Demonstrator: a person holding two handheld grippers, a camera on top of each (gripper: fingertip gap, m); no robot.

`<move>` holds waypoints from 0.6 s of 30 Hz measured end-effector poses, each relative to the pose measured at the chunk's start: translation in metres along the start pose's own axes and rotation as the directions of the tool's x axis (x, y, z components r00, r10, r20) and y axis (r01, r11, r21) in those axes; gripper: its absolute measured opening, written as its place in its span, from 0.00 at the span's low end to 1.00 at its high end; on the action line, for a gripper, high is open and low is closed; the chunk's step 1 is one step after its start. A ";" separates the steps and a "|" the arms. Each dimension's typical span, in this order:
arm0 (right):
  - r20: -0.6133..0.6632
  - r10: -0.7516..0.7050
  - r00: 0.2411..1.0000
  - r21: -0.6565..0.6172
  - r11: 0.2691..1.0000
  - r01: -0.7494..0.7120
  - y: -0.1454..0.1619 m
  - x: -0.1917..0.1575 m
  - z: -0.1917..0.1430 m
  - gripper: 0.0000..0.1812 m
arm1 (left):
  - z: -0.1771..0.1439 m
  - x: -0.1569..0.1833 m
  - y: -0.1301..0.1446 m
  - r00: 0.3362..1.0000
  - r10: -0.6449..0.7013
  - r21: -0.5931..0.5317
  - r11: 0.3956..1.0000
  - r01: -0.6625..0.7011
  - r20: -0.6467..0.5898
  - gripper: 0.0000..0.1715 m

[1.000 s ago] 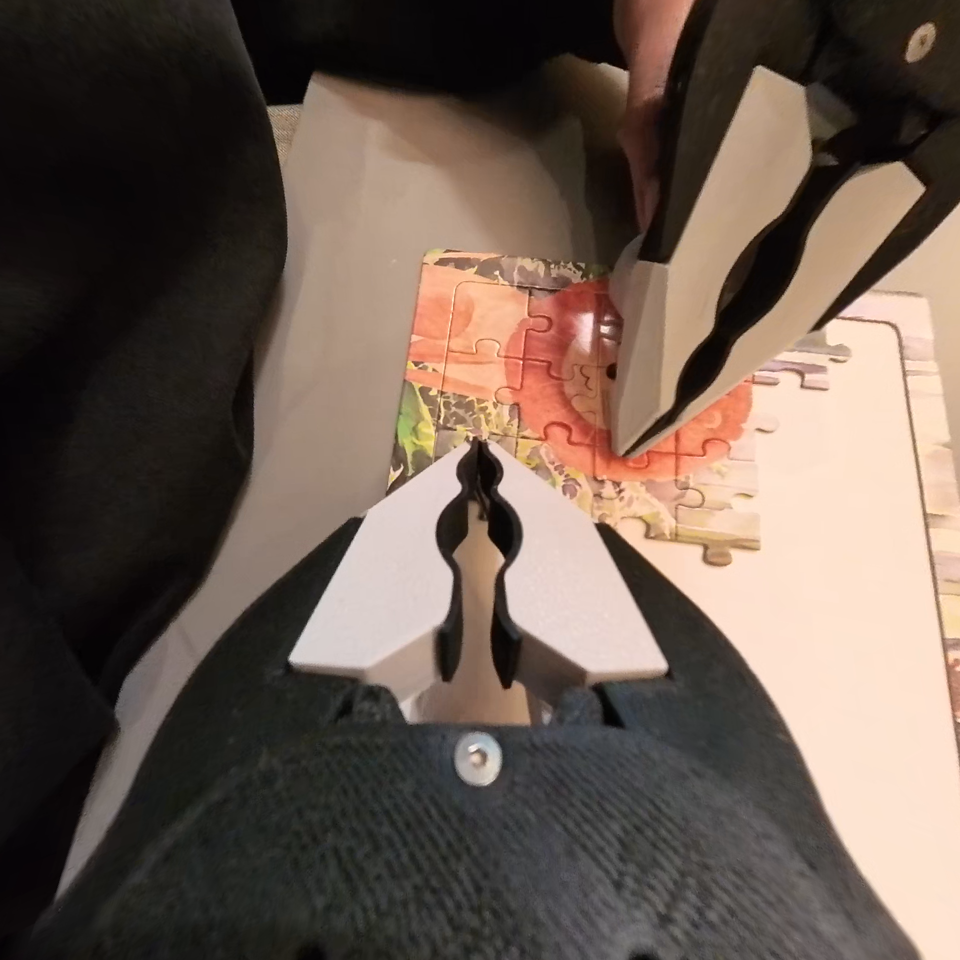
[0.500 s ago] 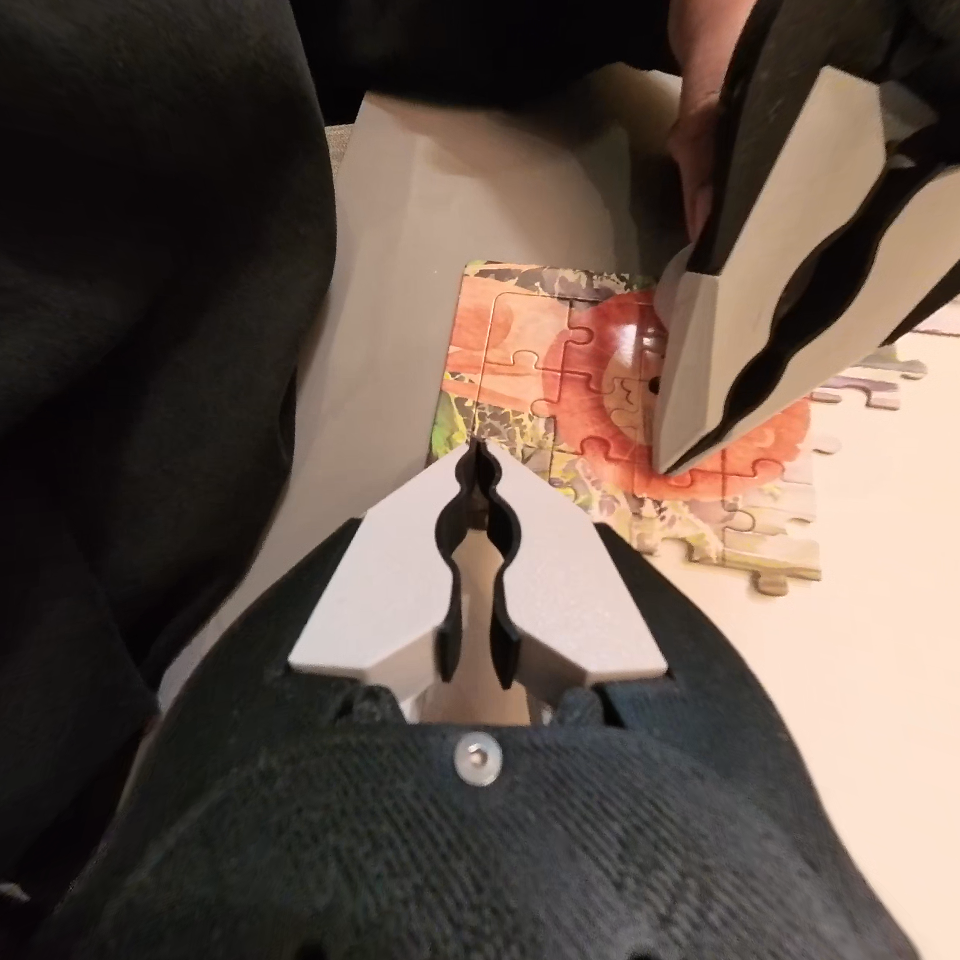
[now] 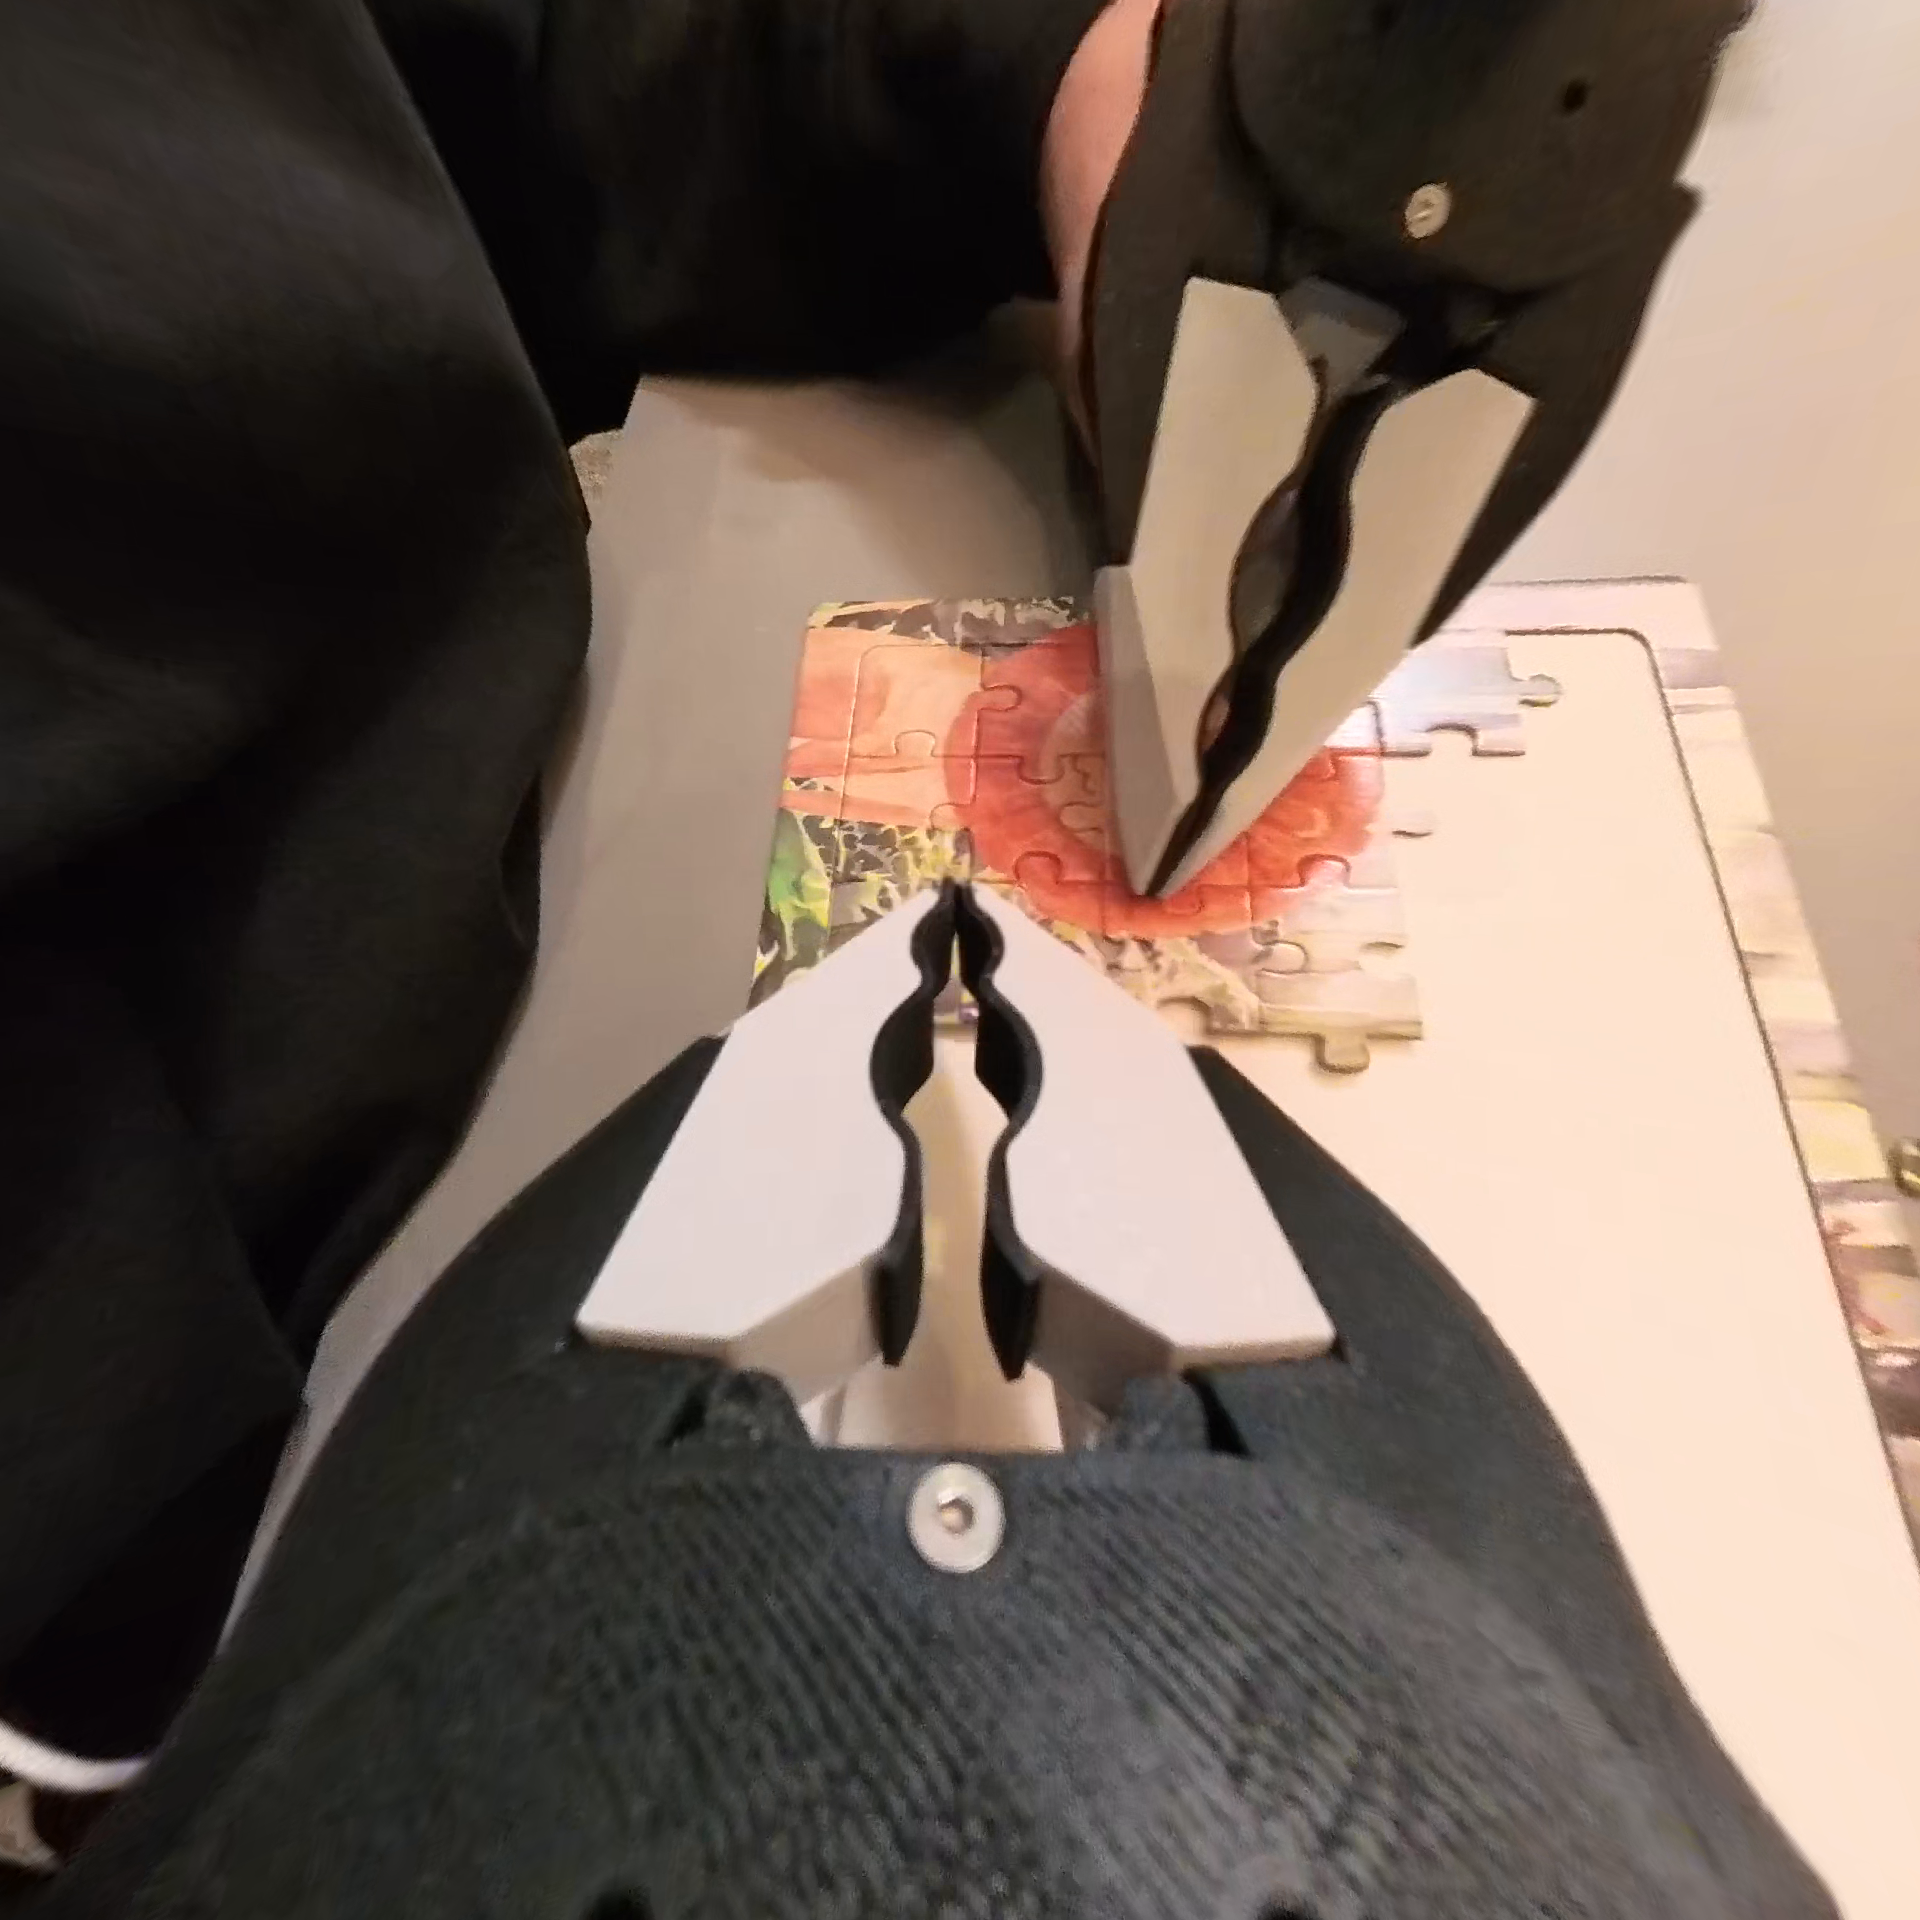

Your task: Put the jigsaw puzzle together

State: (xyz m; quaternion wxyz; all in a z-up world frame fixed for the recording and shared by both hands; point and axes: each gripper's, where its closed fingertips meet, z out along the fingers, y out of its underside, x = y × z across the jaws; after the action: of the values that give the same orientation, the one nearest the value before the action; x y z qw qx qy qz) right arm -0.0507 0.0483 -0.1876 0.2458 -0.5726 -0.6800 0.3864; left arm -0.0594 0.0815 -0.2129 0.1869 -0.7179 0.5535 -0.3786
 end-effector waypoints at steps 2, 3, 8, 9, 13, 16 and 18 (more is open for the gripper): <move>-0.005 -0.039 0.999 -0.042 0.998 0.039 0.005 -0.004 0.009 0.00 | 0.000 0.000 0.000 1.000 0.001 0.000 1.000 -0.001 0.001 0.00; -0.017 -0.062 0.998 -0.068 0.996 0.061 0.007 -0.005 0.013 0.00 | 0.000 0.000 0.000 1.000 0.001 0.000 1.000 -0.001 0.001 0.00; -0.043 -0.059 0.997 -0.114 0.992 0.054 0.015 -0.003 0.023 0.00 | 0.000 0.000 0.000 1.000 -0.001 0.000 1.000 0.001 -0.002 0.00; -0.039 -0.035 0.999 -0.107 0.994 0.031 0.015 -0.003 0.023 0.00 | 0.000 0.000 0.000 1.000 -0.002 0.000 1.000 0.002 -0.002 0.00; -0.044 0.003 0.999 -0.109 0.994 -0.008 0.015 -0.003 0.023 0.00 | 0.000 0.000 0.000 1.000 -0.005 0.000 1.000 0.005 -0.005 0.00; -0.053 -0.029 0.998 -0.112 0.993 0.023 0.015 -0.004 0.023 0.00 | 0.000 0.000 0.000 1.000 -0.005 0.000 1.000 0.005 -0.005 0.00; -0.051 -0.093 0.994 -0.122 0.989 0.086 0.017 -0.004 0.019 0.00 | 0.000 0.000 0.000 1.000 -0.004 0.000 1.000 0.004 -0.004 0.00</move>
State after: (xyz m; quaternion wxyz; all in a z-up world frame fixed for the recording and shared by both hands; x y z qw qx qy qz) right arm -0.0541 0.0402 -0.2117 0.2472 -0.5659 -0.7196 0.3175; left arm -0.0596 0.0812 -0.2125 0.1851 -0.7183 0.5524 -0.3805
